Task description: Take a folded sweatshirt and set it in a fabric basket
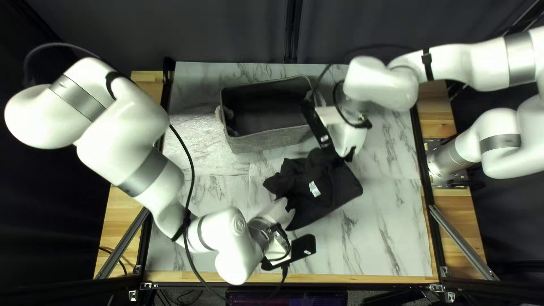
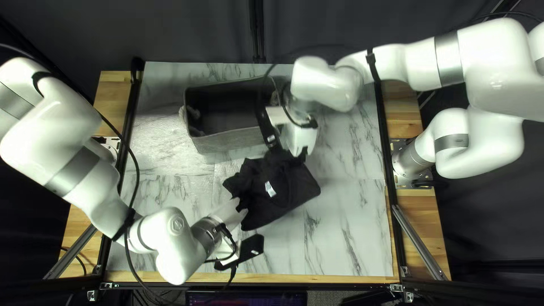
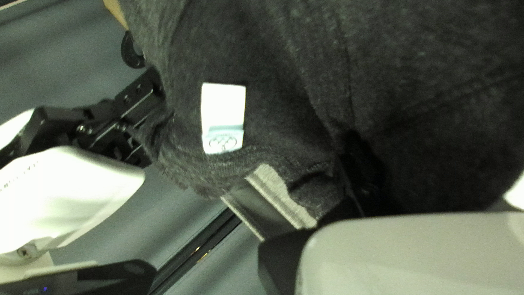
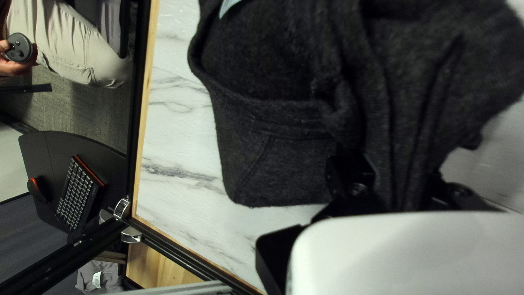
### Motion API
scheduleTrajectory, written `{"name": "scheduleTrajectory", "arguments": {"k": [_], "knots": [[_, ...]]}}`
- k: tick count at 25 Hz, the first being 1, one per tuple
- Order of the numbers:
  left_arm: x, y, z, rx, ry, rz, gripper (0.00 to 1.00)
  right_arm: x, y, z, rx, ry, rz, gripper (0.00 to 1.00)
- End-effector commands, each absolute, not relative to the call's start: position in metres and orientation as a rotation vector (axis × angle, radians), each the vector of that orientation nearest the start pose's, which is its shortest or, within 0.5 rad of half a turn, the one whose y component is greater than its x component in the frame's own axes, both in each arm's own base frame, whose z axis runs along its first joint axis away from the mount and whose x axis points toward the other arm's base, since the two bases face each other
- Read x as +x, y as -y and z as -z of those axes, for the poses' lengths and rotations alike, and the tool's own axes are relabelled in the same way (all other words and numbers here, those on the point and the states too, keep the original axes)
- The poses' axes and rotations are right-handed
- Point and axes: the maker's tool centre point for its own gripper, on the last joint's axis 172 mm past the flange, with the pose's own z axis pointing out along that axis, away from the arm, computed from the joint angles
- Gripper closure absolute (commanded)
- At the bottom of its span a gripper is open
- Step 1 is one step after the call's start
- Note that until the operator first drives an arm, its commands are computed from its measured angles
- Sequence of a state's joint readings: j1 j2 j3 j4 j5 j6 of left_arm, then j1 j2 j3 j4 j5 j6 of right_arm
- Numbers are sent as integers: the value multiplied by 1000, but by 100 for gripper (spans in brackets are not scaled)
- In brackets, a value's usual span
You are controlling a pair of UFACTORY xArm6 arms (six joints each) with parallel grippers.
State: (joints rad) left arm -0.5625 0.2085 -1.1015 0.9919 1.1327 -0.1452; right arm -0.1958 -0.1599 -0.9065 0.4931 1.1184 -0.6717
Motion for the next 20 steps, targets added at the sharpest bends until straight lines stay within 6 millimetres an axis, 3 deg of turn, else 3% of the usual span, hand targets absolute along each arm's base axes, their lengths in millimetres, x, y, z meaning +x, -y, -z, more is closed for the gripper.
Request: {"name": "scheduleTrajectory", "arguments": {"k": [1,8,17,20], "knots": [[505,88,-193,-2008,-1070,103,100,442,12,-229,-2713,323,188,100],[477,45,-217,-2002,-1055,104,100,463,50,-249,-2726,307,194,100],[430,-29,-230,-2015,-1028,115,100,492,83,-262,-2717,293,238,100],[422,-46,-233,-2014,-1023,116,100,501,96,-267,-2714,287,256,100]]}}
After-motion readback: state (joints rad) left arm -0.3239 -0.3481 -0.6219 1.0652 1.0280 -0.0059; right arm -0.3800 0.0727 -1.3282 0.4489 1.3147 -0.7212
